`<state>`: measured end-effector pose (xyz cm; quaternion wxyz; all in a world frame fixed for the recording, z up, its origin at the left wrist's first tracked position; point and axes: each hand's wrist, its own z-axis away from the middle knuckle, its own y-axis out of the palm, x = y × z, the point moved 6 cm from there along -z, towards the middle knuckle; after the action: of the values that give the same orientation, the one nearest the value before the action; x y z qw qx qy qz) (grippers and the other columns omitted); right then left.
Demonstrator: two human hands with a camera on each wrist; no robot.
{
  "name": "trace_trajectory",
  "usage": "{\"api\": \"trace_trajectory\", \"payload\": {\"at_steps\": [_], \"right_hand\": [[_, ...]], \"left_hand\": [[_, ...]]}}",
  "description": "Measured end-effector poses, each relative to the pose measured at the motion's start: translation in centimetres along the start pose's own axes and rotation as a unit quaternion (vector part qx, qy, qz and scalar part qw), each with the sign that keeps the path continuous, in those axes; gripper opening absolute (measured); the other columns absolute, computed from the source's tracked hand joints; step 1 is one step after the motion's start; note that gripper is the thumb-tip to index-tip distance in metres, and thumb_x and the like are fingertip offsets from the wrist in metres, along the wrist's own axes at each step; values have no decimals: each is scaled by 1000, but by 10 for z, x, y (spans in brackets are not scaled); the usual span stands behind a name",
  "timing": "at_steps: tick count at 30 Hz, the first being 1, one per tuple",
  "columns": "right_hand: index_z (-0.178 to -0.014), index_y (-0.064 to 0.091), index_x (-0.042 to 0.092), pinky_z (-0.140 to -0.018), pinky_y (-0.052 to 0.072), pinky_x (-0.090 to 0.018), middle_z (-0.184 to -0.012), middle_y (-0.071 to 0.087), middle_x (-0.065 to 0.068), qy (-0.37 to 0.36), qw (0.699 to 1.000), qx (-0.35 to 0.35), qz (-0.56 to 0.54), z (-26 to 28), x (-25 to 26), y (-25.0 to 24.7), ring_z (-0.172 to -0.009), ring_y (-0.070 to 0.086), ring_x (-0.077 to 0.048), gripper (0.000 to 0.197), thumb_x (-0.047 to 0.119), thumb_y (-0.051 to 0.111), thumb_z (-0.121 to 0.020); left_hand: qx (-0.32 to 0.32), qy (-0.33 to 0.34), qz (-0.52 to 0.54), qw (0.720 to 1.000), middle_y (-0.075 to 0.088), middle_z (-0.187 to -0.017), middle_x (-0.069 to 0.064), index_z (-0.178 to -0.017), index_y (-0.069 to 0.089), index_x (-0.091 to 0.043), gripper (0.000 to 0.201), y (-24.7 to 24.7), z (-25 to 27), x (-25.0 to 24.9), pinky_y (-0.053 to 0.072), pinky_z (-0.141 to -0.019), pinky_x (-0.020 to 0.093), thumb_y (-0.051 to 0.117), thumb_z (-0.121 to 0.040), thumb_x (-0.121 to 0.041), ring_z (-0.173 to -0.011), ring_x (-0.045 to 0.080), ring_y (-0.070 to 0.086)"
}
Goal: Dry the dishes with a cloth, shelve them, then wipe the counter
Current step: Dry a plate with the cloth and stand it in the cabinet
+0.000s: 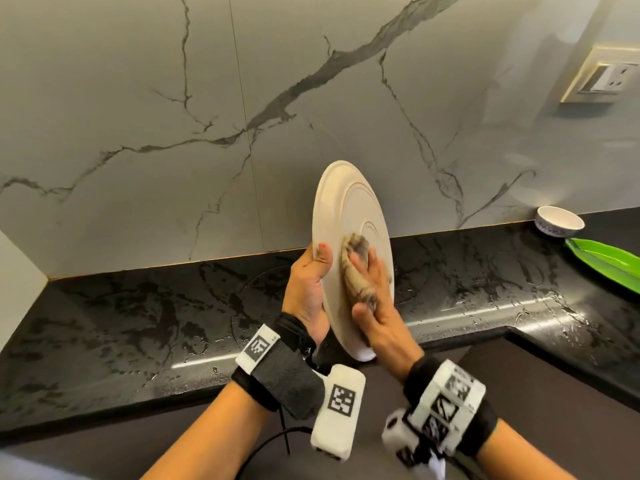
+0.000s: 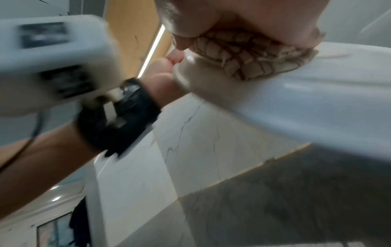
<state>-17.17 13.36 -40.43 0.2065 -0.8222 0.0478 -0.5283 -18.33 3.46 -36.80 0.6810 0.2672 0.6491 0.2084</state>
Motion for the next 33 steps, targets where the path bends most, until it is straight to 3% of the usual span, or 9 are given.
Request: {"api": "trace_trajectory", "payload": {"at_steps": [4,9,12,15,21,24,26,29,33], "right_hand": [[-132,14,65,-120,8,-48,-145,3,38,8,996,-71,-58,-47,-7,-26,-146,2,-11,68,84,35,-70],[-142,1,50,-117,14,-52,-157,11,12,182,976,-108,-57,-28,-53,-28,-146,10,-18,103,94,36,-56],[-139,9,55,-119,9,-48,-154,2,24,148,984,-79,-57,7,-33,-13,-146,3,-12,93,91,38,-58],[-145,24,35,-120,4,-47,-157,5,19,58,995,-44,-74,26,2,-5,-145,-3,-3,91,82,42,-69],[-110,64,38,-101,45,-47,-123,65,0,36,942,-148,-298,14,85,-66,-118,58,-24,61,69,69,-58],[-111,64,31,-89,50,-54,-117,67,-7,29,910,-176,-374,11,116,-109,-110,62,-31,53,56,67,-65],[-111,64,25,-85,53,-51,-112,68,-8,37,913,-142,-381,12,135,-129,-104,64,-29,42,42,59,-73],[-117,57,8,-65,59,-39,-97,72,-8,52,942,-79,-323,21,155,-156,-84,72,-23,36,18,58,-83],[-91,63,7,-51,56,-30,-64,69,0,59,972,-139,-182,37,157,-192,-60,68,-15,28,-13,49,-79]], "left_hand": [[15,2,-46,999,66,-112,15,-109,62,-13,35,1,8,-3,50,-93,48,51,-83,-35,-107,34,61],[25,5,-54,998,66,-111,16,-103,64,-15,35,2,9,-9,47,-96,54,62,-79,-40,-112,41,58],[55,8,-38,998,72,-103,10,-99,69,-19,51,0,13,-11,57,-80,43,75,-60,-51,-97,31,67],[61,16,-32,997,71,-102,11,-102,67,-15,47,0,21,-13,56,-83,44,70,-68,-47,-98,32,65],[74,145,-206,965,68,-75,-2,-86,68,-17,19,27,59,-33,48,-69,30,54,-81,-28,-70,15,60],[151,285,-374,870,69,-98,8,-110,66,-23,30,59,95,-38,45,-80,25,53,-90,-40,-91,12,57],[185,376,-464,780,62,-119,2,-128,51,-17,37,76,114,-34,43,-96,18,50,-92,-27,-111,8,56],[212,449,-567,657,53,-135,5,-134,40,-13,42,103,137,-22,39,-108,34,47,-93,-22,-129,23,48],[245,425,-742,457,40,-147,5,-140,29,-18,61,116,139,-4,35,-105,52,20,-93,-56,-135,34,37]]}}
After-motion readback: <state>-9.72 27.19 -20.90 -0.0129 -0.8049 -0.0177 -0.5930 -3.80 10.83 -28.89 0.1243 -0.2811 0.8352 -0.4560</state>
